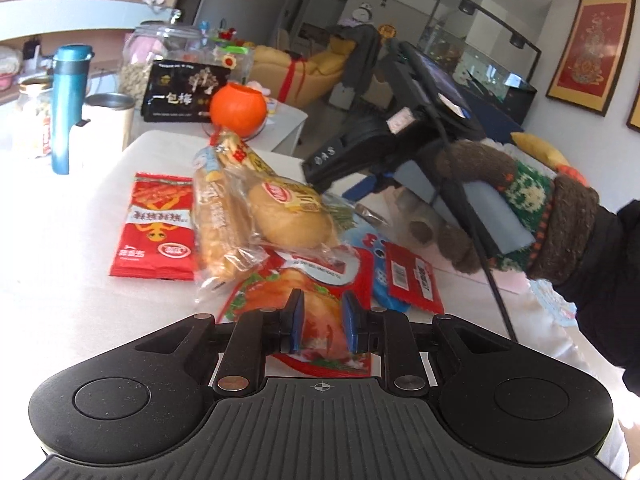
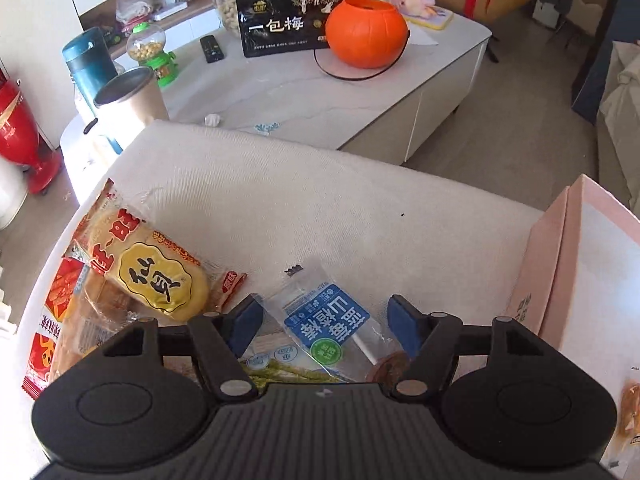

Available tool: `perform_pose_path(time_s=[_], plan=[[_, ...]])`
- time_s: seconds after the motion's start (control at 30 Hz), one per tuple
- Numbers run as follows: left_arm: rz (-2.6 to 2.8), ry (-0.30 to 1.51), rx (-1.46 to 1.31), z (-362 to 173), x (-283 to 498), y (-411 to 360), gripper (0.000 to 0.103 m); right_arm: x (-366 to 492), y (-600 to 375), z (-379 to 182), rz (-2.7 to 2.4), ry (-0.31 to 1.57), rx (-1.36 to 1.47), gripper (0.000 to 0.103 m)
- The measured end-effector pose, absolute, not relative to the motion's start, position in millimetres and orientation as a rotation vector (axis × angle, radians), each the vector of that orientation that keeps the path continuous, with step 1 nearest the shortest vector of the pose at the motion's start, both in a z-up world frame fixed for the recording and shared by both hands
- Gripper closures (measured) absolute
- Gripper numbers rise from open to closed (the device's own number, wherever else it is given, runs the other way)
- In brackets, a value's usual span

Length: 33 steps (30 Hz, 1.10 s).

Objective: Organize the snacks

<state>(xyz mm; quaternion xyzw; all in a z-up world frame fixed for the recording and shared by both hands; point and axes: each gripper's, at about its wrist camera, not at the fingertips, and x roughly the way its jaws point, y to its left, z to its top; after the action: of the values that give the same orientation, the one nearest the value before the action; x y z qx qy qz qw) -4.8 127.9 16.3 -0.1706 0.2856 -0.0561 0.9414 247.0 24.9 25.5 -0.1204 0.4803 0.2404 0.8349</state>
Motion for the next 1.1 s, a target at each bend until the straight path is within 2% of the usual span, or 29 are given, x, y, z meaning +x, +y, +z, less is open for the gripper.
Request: perform_pose_path(time_s=[0.03, 0.1, 0.2, 0.37, 0.4, 0.47, 0.53, 0.6, 0.63, 0.83, 0.9, 1.1], plan=[[-0.102, 0.581, -0.366, 15.6, -3.9, 132.9, 0.080, 242.2, 23.9, 27.8, 0.523, 1.015, -0.267, 0.060], [-0.088, 0.581, -0.397, 14.6, -3.4, 138.8, 0.080, 230.1, 17.9, 35.0, 0.562, 1.020, -0.262, 0.077], [-0.086, 0.585, -0.401, 14.5, -1.9, 138.8, 0.080, 205.9, 5.6, 47.2, 0.644, 1.045, -0.217, 0.081], [-0.079, 0.584, -0.399, 19.0, -1.2, 135.9, 0.080, 149.5, -27.8, 57.6, 0.779, 1.075, -0.157, 0.082], [-0.078, 0.583, -0.399, 20.5, -0.9, 133.7, 0.080, 137.4, -35.8, 57.6, 0.809, 1.087, -0.154, 0.081], [-0.082, 0.586, -0.391, 23.5, 0.7, 128.5, 0.080, 119.5, -50.4, 57.0, 0.845, 1.103, -0.139, 0.073], [-0.097, 0.590, -0.373, 26.8, 1.1, 118.8, 0.080, 105.7, -65.6, 57.2, 0.834, 1.088, -0.140, 0.049], [-0.110, 0.595, -0.353, 29.8, 0.9, 108.9, 0.080, 93.8, -79.2, 57.1, 0.795, 1.040, -0.167, 0.035], [-0.115, 0.599, -0.338, 31.6, 1.1, 103.1, 0.080, 87.0, -88.6, 55.5, 0.769, 1.017, -0.188, 0.032], [-0.054, 0.539, -0.297, 48.9, -3.5, 85.4, 0.080, 60.2, -131.7, 34.2, 0.675, 0.988, -0.259, 0.030], [-0.035, 0.513, -0.295, 56.1, -3.4, 86.7, 0.080, 55.1, -145.3, 29.9, 0.639, 0.966, -0.264, 0.023], [-0.059, 0.598, -0.244, 45.3, 19.8, 75.9, 0.080, 52.8, -179.7, 27.3, 0.466, 0.853, -0.257, 0.022]])
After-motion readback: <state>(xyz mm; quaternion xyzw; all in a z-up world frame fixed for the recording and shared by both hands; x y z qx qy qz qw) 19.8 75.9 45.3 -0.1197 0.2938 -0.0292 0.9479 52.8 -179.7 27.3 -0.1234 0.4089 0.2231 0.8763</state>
